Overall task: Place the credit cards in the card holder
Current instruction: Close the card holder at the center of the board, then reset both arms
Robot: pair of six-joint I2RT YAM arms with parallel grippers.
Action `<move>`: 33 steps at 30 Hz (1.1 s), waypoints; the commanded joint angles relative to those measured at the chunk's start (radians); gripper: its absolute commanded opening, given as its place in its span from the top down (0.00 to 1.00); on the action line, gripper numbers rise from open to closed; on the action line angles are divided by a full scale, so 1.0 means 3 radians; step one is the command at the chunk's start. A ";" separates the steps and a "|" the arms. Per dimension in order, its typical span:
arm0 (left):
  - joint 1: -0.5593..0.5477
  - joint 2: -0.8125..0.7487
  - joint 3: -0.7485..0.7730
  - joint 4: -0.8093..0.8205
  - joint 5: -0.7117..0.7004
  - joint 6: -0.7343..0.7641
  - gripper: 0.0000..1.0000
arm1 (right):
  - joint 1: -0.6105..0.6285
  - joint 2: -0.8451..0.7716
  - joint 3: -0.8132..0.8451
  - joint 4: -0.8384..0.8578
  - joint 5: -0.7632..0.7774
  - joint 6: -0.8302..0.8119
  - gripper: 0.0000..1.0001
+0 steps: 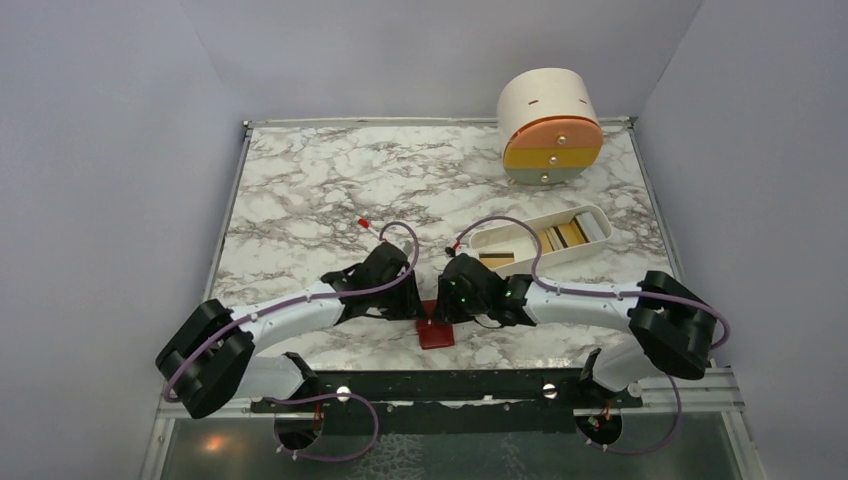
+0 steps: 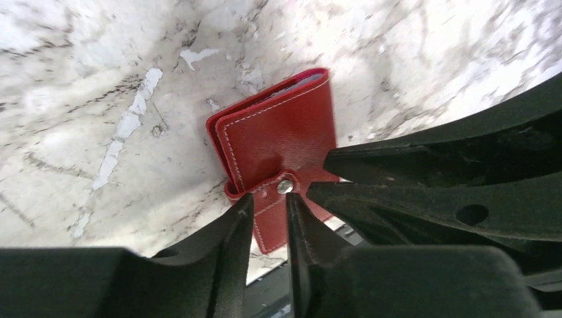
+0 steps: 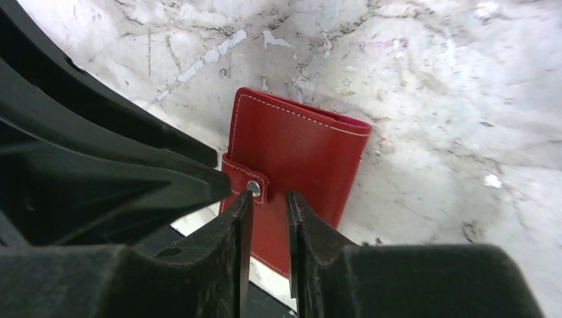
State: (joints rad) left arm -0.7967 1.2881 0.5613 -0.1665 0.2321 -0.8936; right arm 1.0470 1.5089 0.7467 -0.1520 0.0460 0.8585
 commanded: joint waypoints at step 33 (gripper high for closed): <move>-0.0002 -0.1991 0.0931 -0.1125 -0.1548 0.0511 0.01 | 0.0018 -0.2619 0.0207 -0.1370 0.1296 -0.0108 0.07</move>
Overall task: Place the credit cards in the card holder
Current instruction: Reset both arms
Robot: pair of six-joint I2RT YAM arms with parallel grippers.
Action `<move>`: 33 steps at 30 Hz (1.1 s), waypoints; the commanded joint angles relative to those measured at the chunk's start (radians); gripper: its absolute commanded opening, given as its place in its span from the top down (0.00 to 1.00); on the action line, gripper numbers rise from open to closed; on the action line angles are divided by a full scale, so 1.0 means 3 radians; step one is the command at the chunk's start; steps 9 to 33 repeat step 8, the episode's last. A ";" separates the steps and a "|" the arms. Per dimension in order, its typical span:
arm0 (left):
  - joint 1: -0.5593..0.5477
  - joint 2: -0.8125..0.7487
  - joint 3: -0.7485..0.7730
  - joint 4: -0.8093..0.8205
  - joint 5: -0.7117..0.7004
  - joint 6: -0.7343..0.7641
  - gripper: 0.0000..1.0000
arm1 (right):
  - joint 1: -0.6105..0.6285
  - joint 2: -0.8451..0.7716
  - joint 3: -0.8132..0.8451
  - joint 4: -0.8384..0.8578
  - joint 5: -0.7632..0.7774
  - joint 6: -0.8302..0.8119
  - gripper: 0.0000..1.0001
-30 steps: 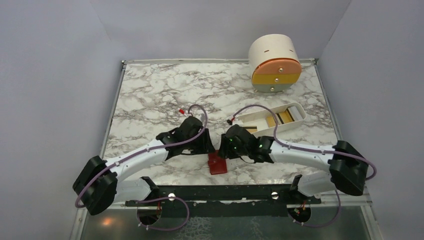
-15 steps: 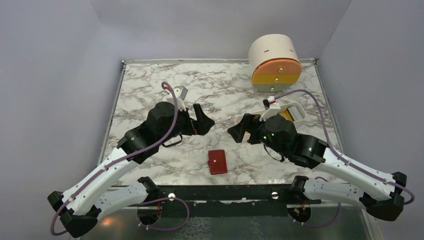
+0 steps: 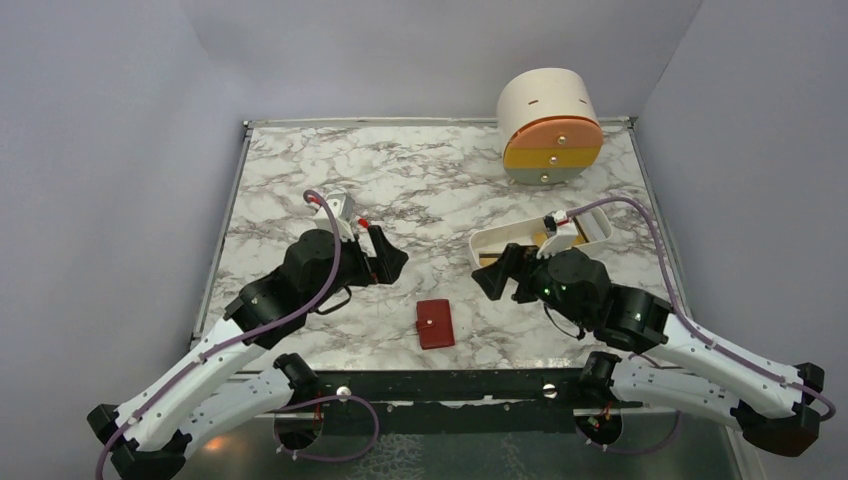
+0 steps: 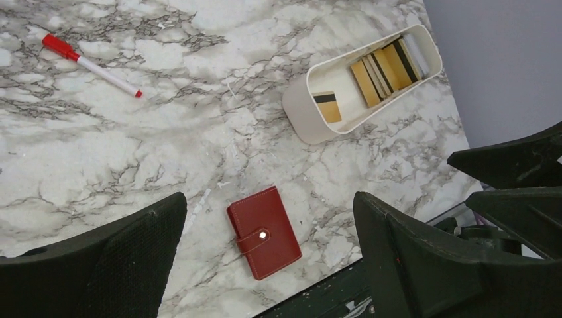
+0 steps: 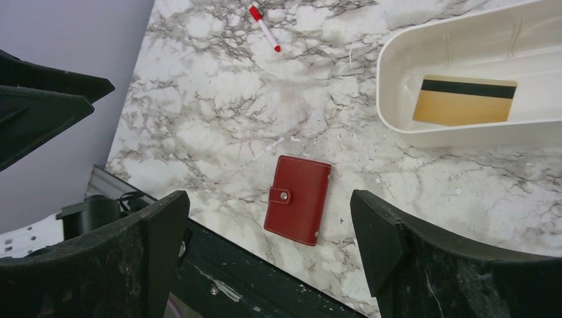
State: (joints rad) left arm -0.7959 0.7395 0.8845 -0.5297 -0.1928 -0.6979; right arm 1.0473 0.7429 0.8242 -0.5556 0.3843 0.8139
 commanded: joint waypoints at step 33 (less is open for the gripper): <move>-0.0004 -0.0235 -0.0254 0.0155 -0.0077 -0.0157 0.01 | 0.0014 0.0005 -0.0065 0.0034 0.0172 0.0078 0.07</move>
